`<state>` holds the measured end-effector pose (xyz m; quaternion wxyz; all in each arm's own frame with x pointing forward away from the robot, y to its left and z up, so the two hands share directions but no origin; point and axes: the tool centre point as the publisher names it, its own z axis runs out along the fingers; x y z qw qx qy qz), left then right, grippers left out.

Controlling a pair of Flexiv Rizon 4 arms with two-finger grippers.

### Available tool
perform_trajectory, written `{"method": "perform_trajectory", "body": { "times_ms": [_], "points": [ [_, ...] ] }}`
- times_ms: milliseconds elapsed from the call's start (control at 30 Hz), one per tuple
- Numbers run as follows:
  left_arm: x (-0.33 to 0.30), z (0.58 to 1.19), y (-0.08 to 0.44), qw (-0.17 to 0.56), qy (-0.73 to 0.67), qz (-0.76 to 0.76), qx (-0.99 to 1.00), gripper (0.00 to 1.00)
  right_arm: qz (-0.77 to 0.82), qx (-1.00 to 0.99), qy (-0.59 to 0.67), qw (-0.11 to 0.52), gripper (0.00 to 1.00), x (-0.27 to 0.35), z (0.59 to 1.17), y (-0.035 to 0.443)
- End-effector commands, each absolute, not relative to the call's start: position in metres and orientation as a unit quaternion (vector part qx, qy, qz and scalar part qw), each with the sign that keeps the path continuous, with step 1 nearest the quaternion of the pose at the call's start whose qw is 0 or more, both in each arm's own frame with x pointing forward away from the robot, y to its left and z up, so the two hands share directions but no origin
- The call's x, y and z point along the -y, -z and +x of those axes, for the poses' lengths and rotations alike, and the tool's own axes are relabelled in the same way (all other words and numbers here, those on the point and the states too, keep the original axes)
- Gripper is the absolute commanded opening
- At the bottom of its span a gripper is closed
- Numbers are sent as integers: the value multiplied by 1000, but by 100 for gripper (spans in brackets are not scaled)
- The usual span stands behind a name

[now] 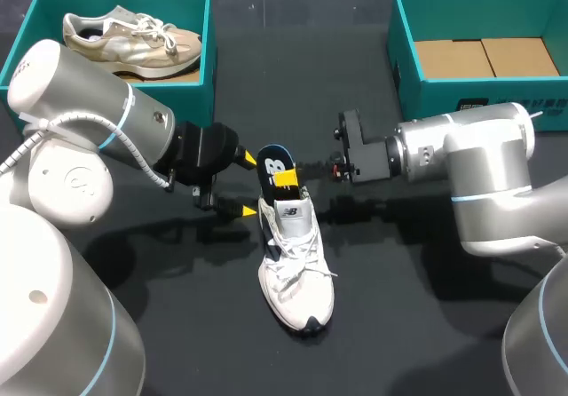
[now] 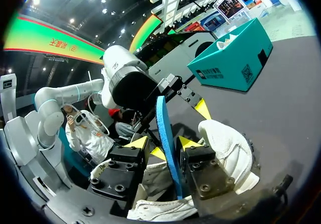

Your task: Take the shoe out of the shoebox, open the shoe tongue, remove and reinsert the insole, then place the shoe into the shoebox

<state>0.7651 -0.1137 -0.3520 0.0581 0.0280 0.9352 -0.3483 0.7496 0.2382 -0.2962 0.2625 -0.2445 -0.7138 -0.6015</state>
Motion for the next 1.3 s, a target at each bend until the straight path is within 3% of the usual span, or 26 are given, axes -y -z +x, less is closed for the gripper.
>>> {"method": "perform_trajectory", "body": {
  "times_ms": [33,100,400,700,767,933,1300],
  "points": [
    [114,765,352,58,348,28,-935,100,-242,714,597,273,25,-243,759,302],
    [114,765,352,58,348,28,-935,100,-249,711,598,276,0,-244,759,305],
    [114,765,352,58,348,28,-935,100,-303,686,591,298,0,-230,740,337],
    [114,765,352,58,348,28,-935,100,-322,686,583,292,0,-231,727,338],
    [114,765,352,58,348,28,-935,100,-315,691,584,287,25,-233,730,333],
    [114,765,352,58,348,28,-935,100,-294,705,583,276,44,-238,741,320],
    [114,765,352,58,348,28,-935,100,-275,718,575,279,36,-245,760,313]
  ]
}}
